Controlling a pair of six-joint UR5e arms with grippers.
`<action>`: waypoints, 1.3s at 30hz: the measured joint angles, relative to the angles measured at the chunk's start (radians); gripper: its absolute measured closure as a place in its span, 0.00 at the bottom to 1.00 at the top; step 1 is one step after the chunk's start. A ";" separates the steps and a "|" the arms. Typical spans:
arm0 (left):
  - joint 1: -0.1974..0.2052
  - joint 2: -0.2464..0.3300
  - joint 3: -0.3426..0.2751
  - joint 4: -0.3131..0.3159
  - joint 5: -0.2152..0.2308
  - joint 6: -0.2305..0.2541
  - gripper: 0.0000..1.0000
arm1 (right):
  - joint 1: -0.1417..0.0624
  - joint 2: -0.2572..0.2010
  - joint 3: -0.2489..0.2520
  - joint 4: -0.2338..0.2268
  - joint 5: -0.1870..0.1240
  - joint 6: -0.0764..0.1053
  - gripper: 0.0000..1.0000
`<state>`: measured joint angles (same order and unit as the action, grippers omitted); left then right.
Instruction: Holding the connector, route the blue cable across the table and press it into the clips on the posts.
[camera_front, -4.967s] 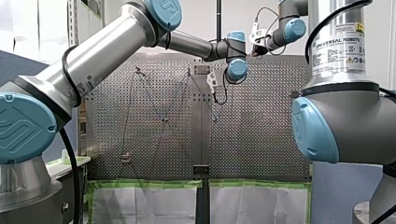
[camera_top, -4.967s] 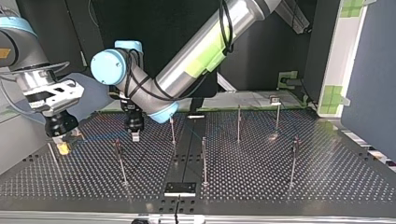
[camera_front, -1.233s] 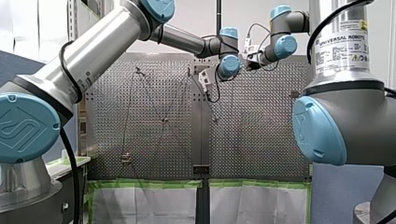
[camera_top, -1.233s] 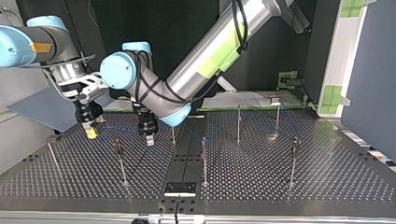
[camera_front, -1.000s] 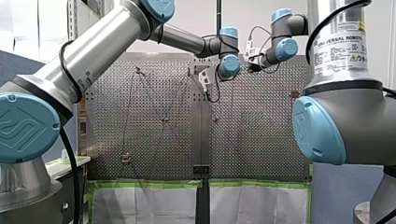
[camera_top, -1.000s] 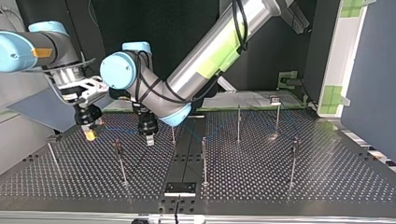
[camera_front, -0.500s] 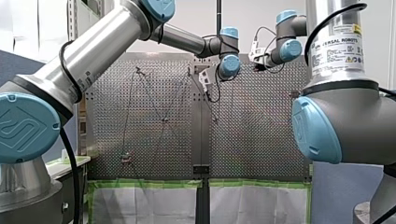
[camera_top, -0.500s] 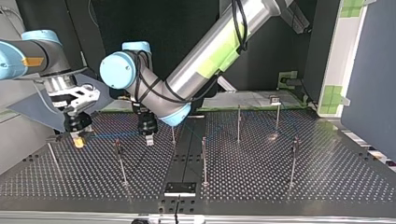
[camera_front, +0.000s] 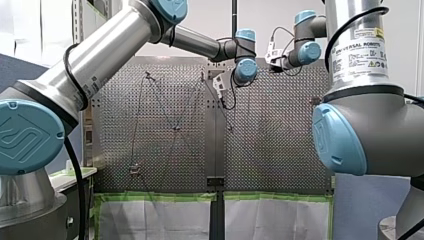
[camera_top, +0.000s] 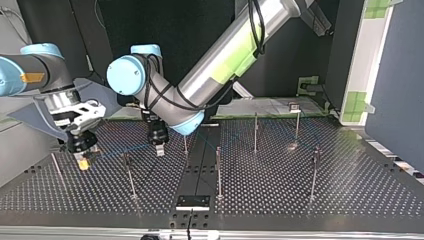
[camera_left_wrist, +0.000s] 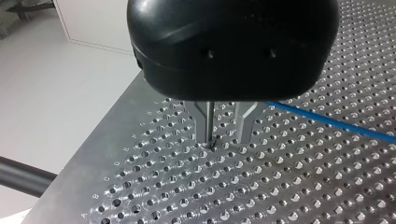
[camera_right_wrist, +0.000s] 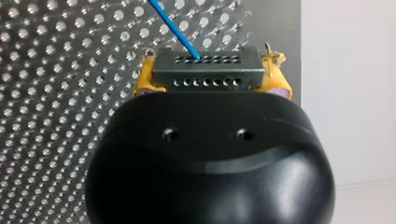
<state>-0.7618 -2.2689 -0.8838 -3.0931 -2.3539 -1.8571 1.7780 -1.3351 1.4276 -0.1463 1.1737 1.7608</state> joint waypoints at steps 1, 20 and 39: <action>0.000 0.000 0.000 0.000 0.000 0.000 0.68 | 0.000 0.006 -0.004 0.000 0.000 0.000 1.00; 0.000 0.000 0.000 0.000 0.000 0.000 0.68 | 0.014 0.088 -0.098 -0.002 0.005 -0.011 1.00; 0.000 0.000 0.000 0.000 0.000 0.000 0.00 | 0.035 0.100 -0.121 -0.002 -0.002 -0.019 1.00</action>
<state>-0.7618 -2.2689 -0.8838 -3.0931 -2.3539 -1.8571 1.8125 -1.2356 1.3063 -0.1479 1.1722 1.7417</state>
